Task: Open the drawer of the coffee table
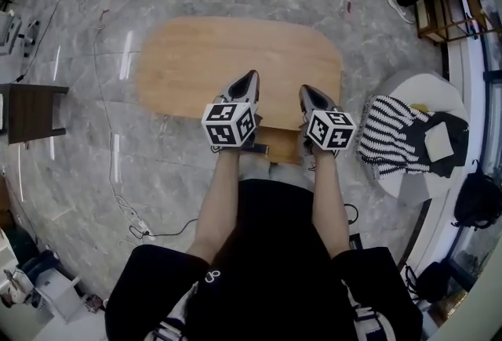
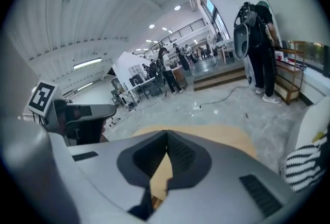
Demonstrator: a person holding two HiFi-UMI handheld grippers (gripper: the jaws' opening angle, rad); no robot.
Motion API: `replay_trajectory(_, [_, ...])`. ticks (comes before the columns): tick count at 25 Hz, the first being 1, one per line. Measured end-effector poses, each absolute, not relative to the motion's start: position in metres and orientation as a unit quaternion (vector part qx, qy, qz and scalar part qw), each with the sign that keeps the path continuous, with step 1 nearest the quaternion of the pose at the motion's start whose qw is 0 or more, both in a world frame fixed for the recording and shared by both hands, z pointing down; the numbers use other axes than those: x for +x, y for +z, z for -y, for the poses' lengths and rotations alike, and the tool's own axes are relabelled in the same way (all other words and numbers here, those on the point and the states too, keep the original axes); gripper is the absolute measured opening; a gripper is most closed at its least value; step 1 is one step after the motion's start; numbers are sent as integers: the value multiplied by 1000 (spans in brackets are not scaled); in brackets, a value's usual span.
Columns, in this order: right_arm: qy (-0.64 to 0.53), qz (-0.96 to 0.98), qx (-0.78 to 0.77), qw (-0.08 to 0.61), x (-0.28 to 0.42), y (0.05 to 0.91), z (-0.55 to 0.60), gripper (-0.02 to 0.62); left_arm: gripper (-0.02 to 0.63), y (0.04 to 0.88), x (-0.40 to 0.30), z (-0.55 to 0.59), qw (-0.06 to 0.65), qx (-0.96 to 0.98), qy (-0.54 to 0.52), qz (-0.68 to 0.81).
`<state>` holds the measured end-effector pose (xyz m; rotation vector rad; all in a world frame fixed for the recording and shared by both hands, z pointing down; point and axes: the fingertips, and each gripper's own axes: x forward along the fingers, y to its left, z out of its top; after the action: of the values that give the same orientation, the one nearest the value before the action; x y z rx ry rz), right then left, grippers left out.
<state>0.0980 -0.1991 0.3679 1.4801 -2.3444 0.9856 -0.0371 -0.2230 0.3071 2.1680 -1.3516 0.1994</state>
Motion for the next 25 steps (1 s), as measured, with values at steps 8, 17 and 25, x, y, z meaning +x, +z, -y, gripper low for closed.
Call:
replay_trajectory(8, [236, 823, 516, 32, 101, 255, 240, 11, 9, 210, -33, 247, 172, 835, 60, 520])
replay_trajectory(17, [113, 829, 547, -40, 119, 129, 258, 12, 9, 101, -22, 259, 68, 846, -4, 529])
replay_trajectory(25, [30, 834, 544, -82, 125, 38, 263, 12, 11, 23, -21, 272, 29, 843, -76, 532])
